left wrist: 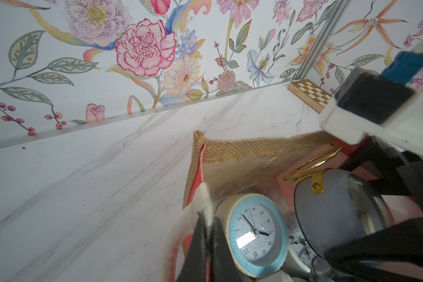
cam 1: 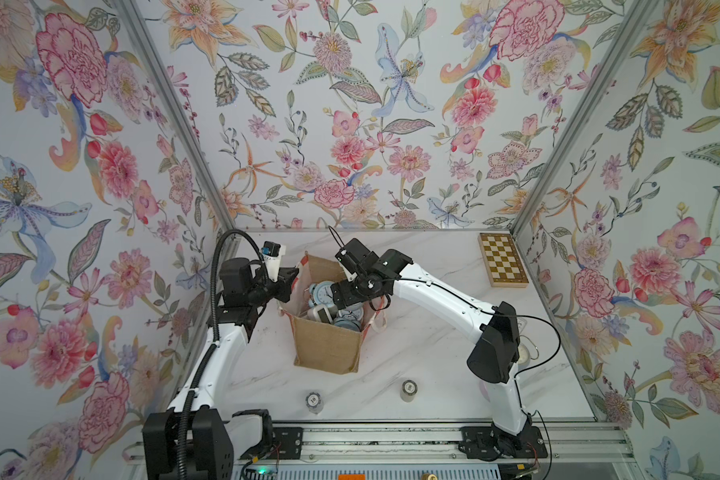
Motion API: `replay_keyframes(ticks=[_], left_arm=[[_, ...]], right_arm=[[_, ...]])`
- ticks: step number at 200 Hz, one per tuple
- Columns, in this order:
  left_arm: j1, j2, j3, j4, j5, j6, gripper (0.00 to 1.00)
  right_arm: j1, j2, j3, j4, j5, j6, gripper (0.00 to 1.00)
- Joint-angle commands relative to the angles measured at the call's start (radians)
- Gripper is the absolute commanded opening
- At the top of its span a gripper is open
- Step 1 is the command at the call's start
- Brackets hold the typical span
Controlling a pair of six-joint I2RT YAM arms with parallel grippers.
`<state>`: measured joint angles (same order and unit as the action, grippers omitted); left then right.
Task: Put the alarm clock into the canvas bag
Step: Place the alarm at the canvas bag.
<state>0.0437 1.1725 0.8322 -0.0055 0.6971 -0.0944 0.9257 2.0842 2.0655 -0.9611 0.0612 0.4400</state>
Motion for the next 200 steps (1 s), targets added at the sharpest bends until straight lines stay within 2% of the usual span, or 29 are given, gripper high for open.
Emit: replay_keyframes(ticks=[1, 33, 62, 85, 200], left_arm=[[-0.007, 0.003, 0.013, 0.011, 0.021, -0.007, 0.0], [-0.007, -0.009, 0.012, 0.01, 0.016, -0.005, 0.0], [-0.007, -0.016, 0.008, 0.01, 0.011, -0.005, 0.0], [-0.007, -0.008, 0.01, 0.014, 0.022, -0.011, 0.0], [-0.007, -0.029, 0.005, 0.015, 0.012, -0.01, 0.0]], right_arm=[[-0.012, 0.04, 0.052, -0.055, 0.091, 0.054, 0.64], [-0.011, 0.099, 0.112, -0.087, 0.139, 0.094, 0.7], [-0.001, 0.11, 0.147, -0.121, 0.209, 0.112, 0.9], [0.01, 0.09, 0.149, -0.123, 0.253, 0.11, 1.0], [0.046, -0.002, 0.197, -0.12, 0.326, 0.075, 0.99]])
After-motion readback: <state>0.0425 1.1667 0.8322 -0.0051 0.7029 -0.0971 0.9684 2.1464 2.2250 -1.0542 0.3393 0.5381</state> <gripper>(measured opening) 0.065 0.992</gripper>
